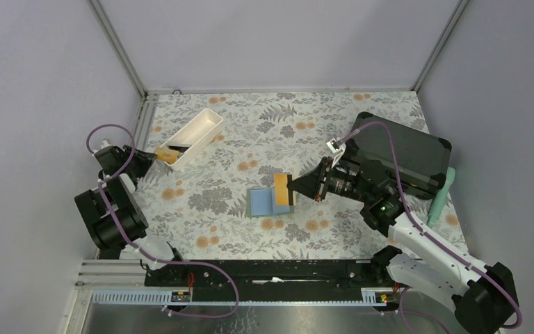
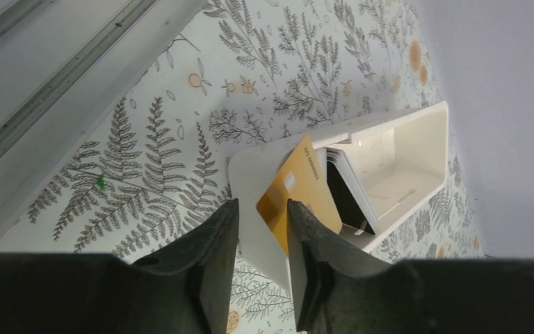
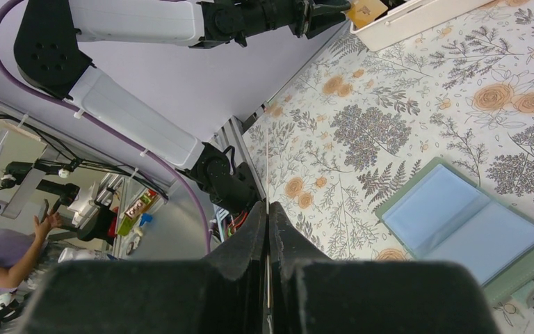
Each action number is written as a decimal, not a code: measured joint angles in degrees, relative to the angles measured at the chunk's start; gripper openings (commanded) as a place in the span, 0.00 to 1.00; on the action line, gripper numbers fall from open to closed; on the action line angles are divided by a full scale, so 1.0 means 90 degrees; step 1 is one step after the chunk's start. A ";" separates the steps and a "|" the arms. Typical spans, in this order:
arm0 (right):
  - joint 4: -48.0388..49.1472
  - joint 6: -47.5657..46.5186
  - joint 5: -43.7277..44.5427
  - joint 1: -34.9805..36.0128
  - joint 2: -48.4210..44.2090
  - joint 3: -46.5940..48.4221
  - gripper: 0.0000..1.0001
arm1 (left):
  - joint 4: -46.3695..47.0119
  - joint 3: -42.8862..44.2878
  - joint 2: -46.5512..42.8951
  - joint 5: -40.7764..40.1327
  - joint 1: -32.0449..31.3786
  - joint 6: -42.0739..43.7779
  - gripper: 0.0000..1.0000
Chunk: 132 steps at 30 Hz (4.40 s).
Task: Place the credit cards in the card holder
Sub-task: Place the credit card in the storage box, then insert the credit card into the card holder.
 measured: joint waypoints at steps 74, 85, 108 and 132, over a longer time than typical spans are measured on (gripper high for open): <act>-0.0362 0.0930 0.2686 0.1003 0.2688 0.0049 0.00 | -0.2807 -0.1586 -0.3529 -0.2730 -0.7881 -0.0585 0.95; -0.0272 0.0950 0.3235 0.1052 0.3179 0.0051 0.00 | -0.2215 -0.1906 -0.2861 -0.2701 -0.7902 -0.0855 0.92; 0.0561 0.0933 0.2929 0.0651 0.3942 0.0097 0.00 | -0.1362 -0.1656 -0.1923 -0.2943 -0.7902 -0.0918 0.74; 0.0947 0.1003 0.2650 0.0627 0.4456 0.0097 0.00 | -0.1345 -0.1608 -0.1800 -0.3143 -0.7895 -0.0906 0.66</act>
